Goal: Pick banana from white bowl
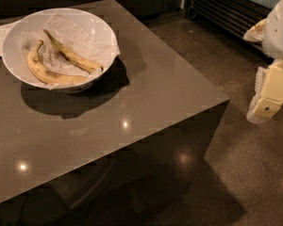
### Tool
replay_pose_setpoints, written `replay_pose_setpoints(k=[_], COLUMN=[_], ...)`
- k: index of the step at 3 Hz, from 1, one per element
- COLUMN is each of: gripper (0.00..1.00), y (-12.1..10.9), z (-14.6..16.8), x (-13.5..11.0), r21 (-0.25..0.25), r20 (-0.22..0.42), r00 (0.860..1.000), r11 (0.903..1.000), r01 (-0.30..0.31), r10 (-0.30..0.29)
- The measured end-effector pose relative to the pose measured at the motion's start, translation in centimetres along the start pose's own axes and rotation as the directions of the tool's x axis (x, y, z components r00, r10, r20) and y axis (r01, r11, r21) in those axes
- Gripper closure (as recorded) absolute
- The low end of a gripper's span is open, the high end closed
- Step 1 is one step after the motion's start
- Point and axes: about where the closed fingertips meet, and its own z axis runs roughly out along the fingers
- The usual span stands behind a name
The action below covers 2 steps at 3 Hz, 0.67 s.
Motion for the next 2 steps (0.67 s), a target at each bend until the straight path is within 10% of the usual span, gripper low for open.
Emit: replay_pose_setpoints(k=[2], gripper=[0.0], y=[-0.5], z=[0.2], x=[-1.4], r21=[-0.019], r20=[-0.028], r00=[0.999], r11=[0.9994], r01=[-0.028], r10=[0.028])
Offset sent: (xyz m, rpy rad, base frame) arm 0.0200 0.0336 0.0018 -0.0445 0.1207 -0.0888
